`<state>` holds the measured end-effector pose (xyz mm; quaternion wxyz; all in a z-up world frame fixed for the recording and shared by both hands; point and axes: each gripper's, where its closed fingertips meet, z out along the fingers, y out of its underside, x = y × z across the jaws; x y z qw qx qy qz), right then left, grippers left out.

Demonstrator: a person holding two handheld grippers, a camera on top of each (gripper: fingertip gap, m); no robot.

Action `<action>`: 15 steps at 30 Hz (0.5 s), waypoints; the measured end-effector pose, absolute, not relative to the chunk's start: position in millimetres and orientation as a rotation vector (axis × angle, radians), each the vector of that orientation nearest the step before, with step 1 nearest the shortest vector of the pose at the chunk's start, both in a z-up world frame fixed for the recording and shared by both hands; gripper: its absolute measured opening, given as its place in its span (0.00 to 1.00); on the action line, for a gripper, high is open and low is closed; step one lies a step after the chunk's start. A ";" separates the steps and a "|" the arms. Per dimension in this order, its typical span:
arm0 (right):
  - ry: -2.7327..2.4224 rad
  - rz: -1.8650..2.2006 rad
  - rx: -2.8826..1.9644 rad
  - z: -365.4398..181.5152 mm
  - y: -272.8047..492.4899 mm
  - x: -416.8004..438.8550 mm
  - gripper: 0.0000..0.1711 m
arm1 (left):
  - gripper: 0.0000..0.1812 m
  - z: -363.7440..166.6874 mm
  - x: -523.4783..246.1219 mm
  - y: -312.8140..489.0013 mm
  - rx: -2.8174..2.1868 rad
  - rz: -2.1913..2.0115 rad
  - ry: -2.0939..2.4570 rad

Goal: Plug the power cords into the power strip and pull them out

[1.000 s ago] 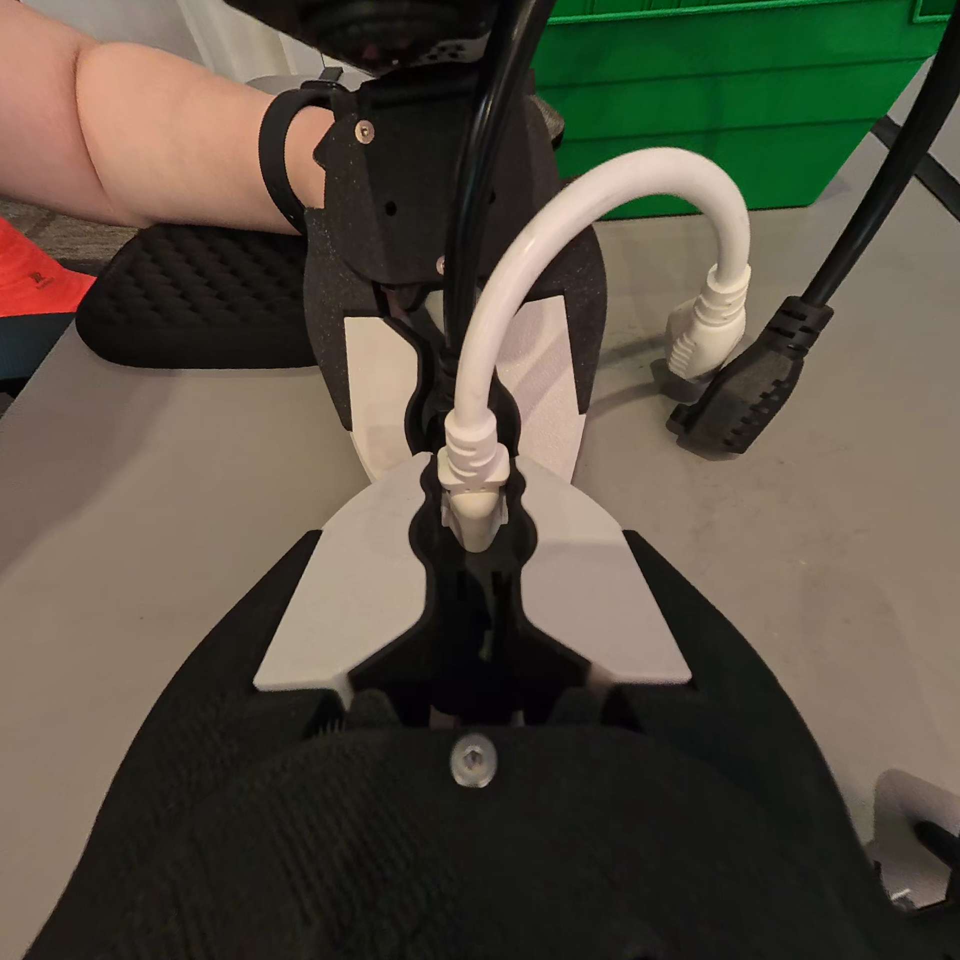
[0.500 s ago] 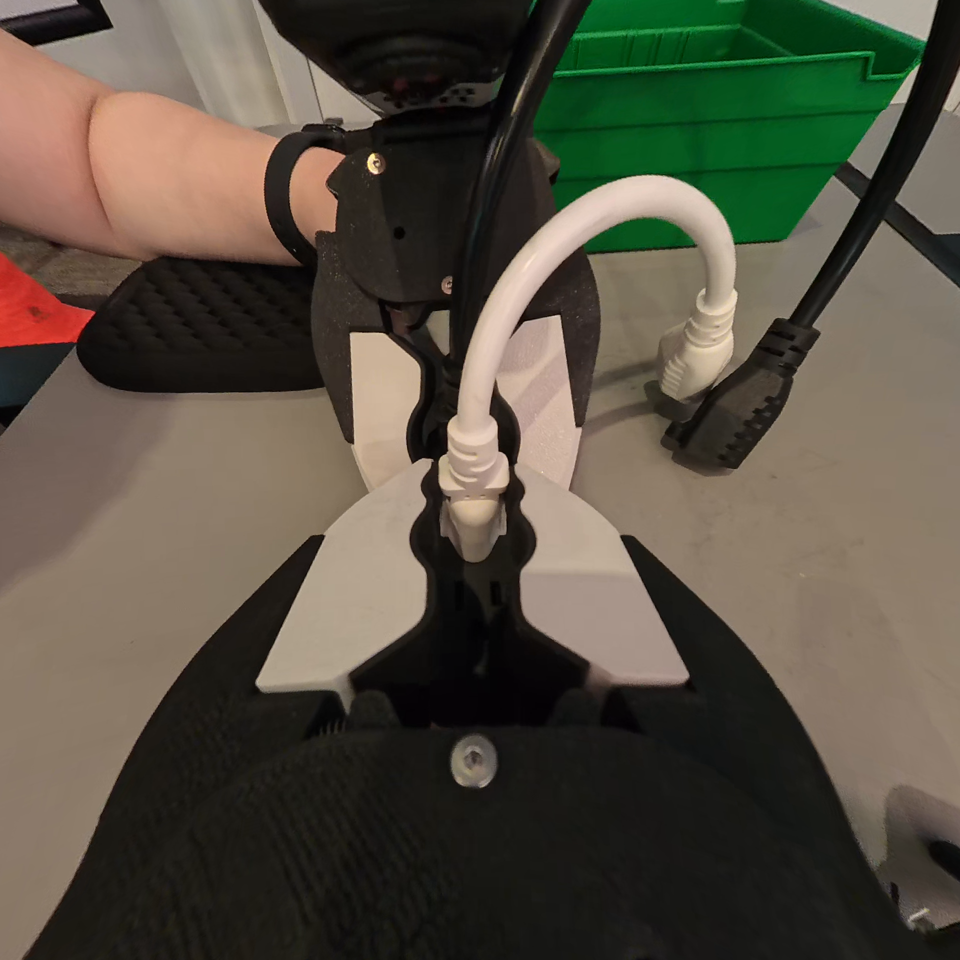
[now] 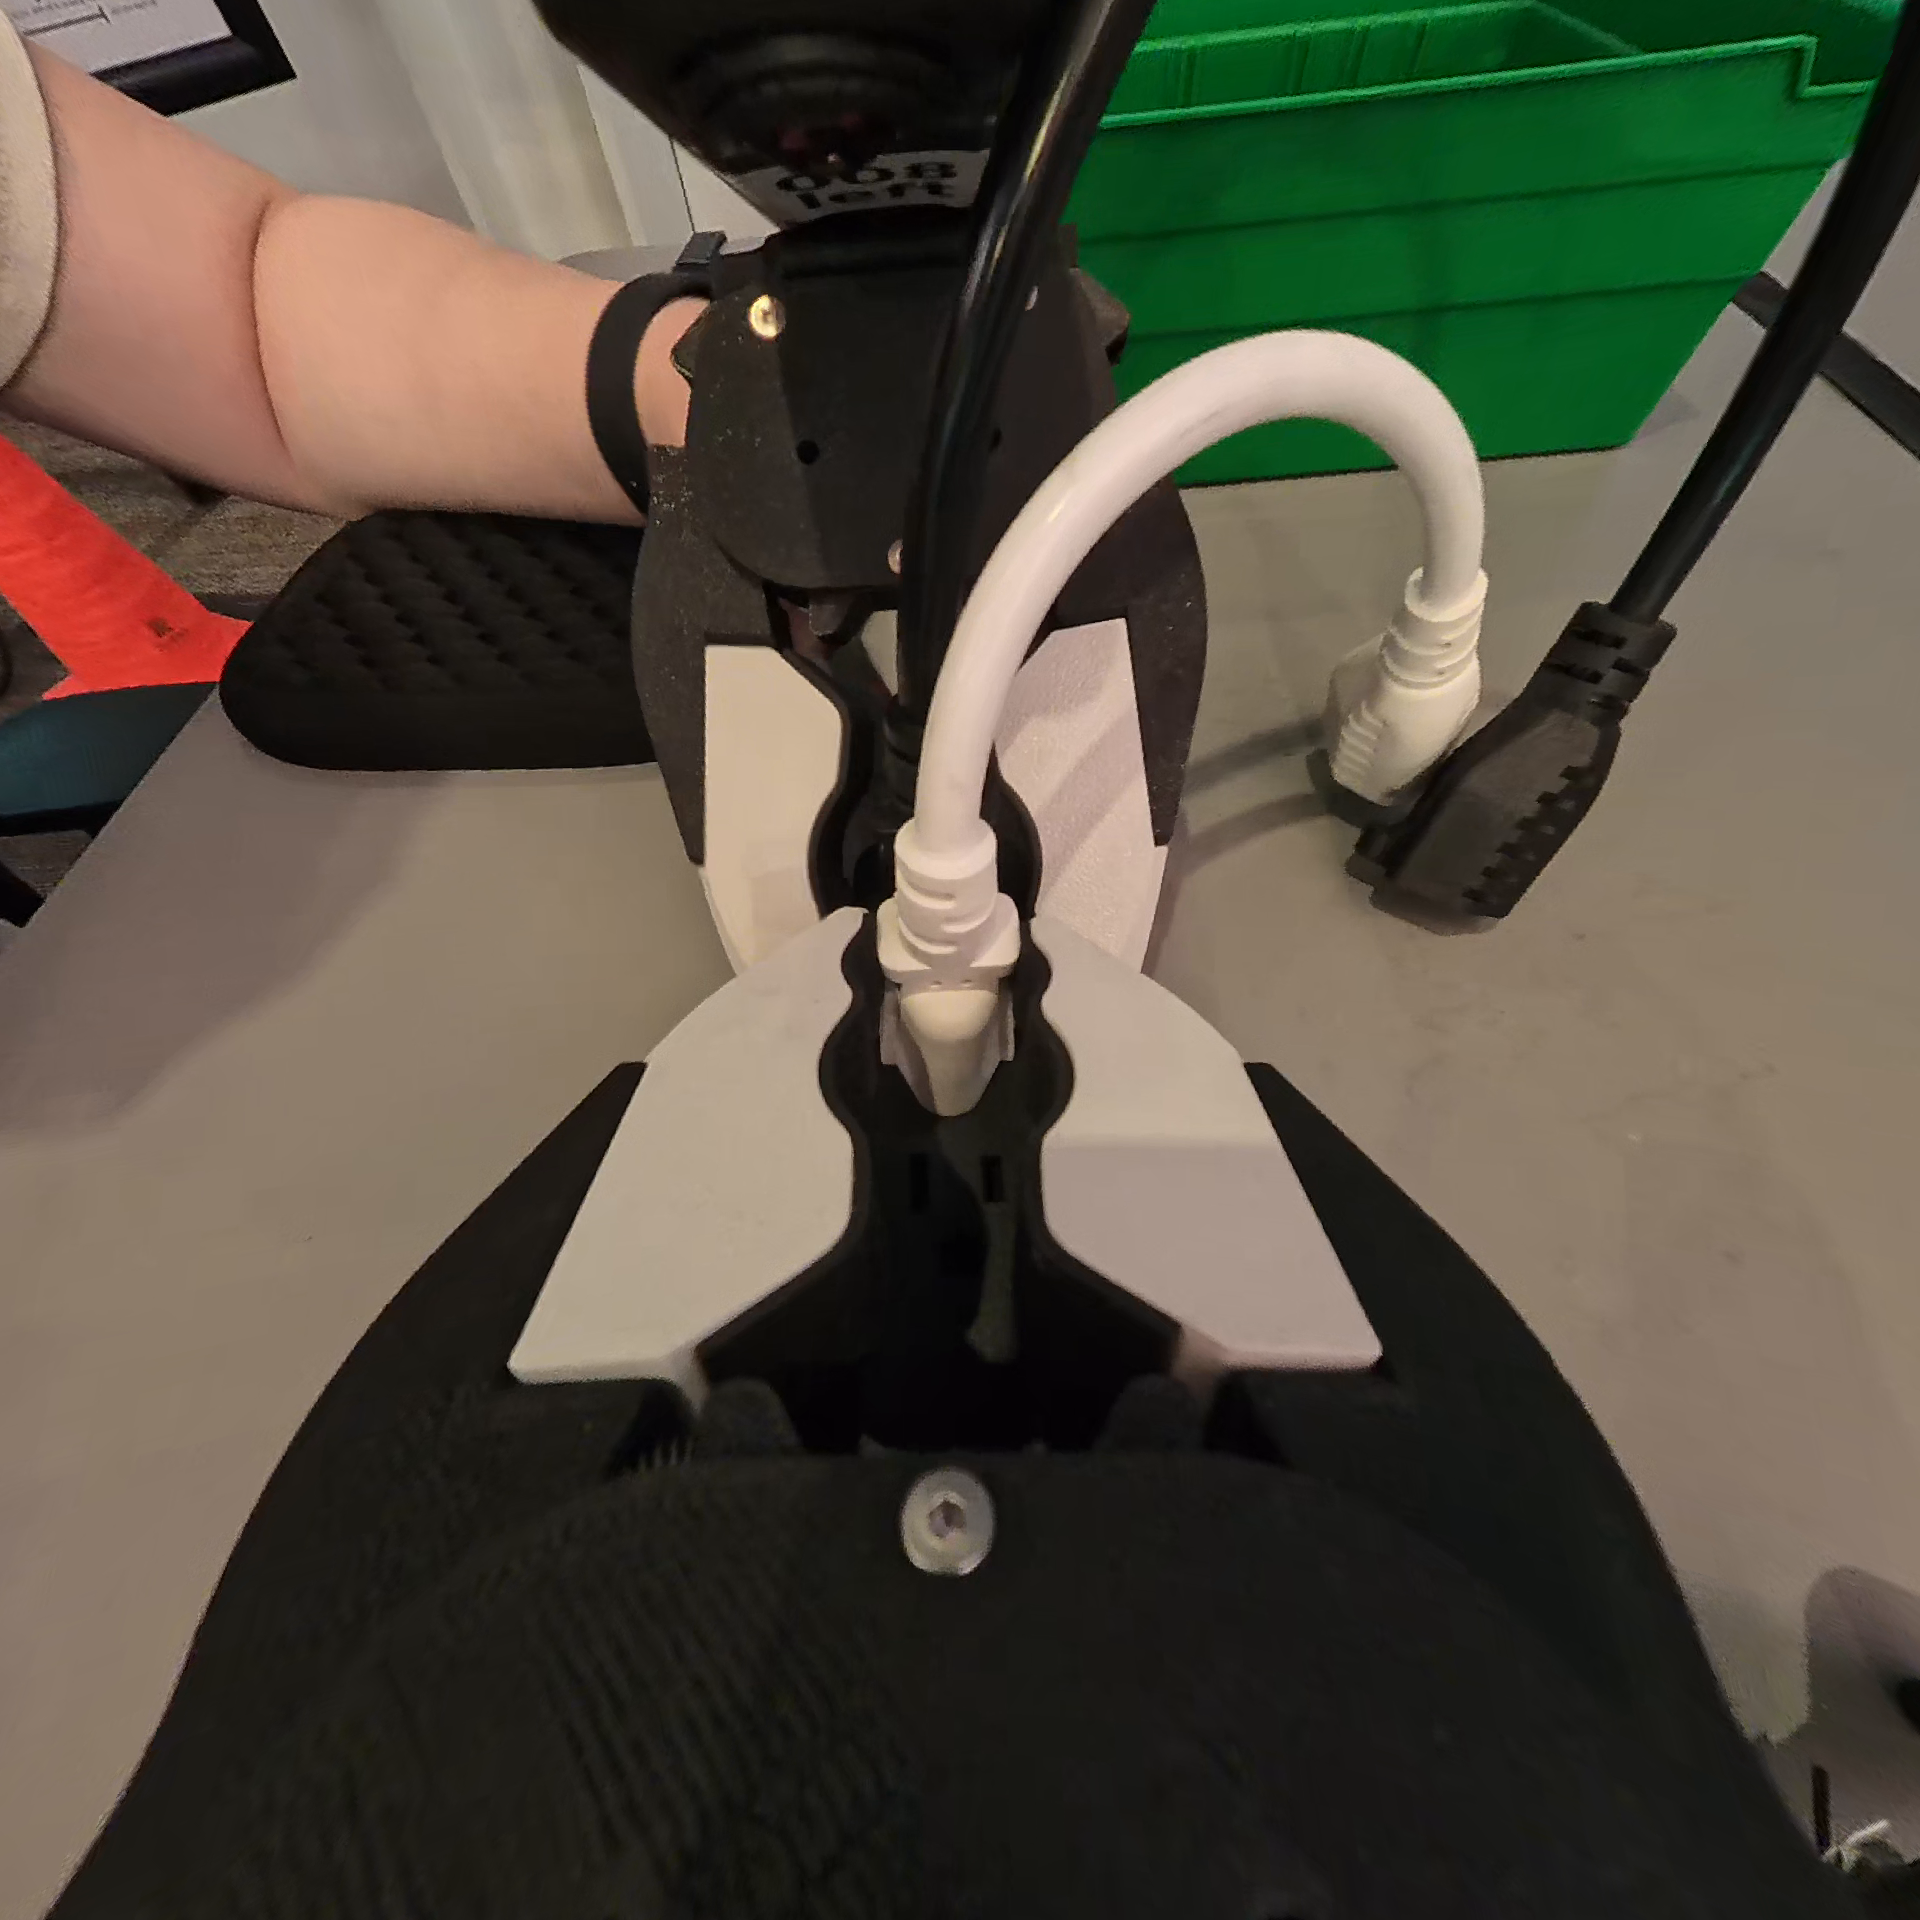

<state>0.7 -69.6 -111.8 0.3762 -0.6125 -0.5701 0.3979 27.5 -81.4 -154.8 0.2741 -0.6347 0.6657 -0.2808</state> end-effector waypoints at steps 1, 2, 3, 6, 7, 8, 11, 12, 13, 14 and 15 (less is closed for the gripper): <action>-1.460 1.014 -1.567 -112.0 -69.7 0.8 0.14 | 0.27 -154.2 26.4 -82.4 -1.705 -0.762 1.795; -1.460 1.005 -1.565 -112.2 -69.4 0.9 0.14 | 0.27 -153.6 26.5 -81.8 -1.711 -0.768 1.788; -1.459 0.992 -1.566 -112.4 -68.7 1.2 0.14 | 0.28 -153.2 26.4 -81.4 -1.721 -0.771 1.781; -1.454 0.956 -1.574 -112.8 -64.2 4.4 0.14 | 0.29 -150.6 28.2 -78.3 -1.761 -0.792 1.747; -1.452 0.956 -1.577 -112.8 -63.1 5.4 0.14 | 0.28 -150.3 28.3 -76.7 -1.766 -0.790 1.734; -1.451 0.956 -1.578 -112.8 -62.7 5.8 0.14 | 0.25 -150.5 28.5 -75.5 -1.763 -0.786 1.724; -1.447 0.952 -1.575 -112.8 -62.6 5.8 0.14 | 0.24 -150.6 26.3 -75.2 -1.758 -0.790 1.714; -1.442 0.956 -1.574 -112.7 -62.2 5.8 0.14 | 0.24 -150.7 26.3 -75.3 -1.764 -0.791 1.714; -1.439 0.963 -1.573 -112.6 -62.1 5.8 0.14 | 0.24 -150.8 26.2 -76.2 -1.762 -0.788 1.716; -1.440 0.969 -1.571 -112.4 -62.3 5.8 0.14 | 0.25 -151.0 26.2 -77.1 -1.752 -0.791 1.715; -1.440 0.974 -1.571 -112.5 -62.3 5.7 0.14 | 0.25 -151.0 26.1 -77.5 -1.739 -0.803 1.709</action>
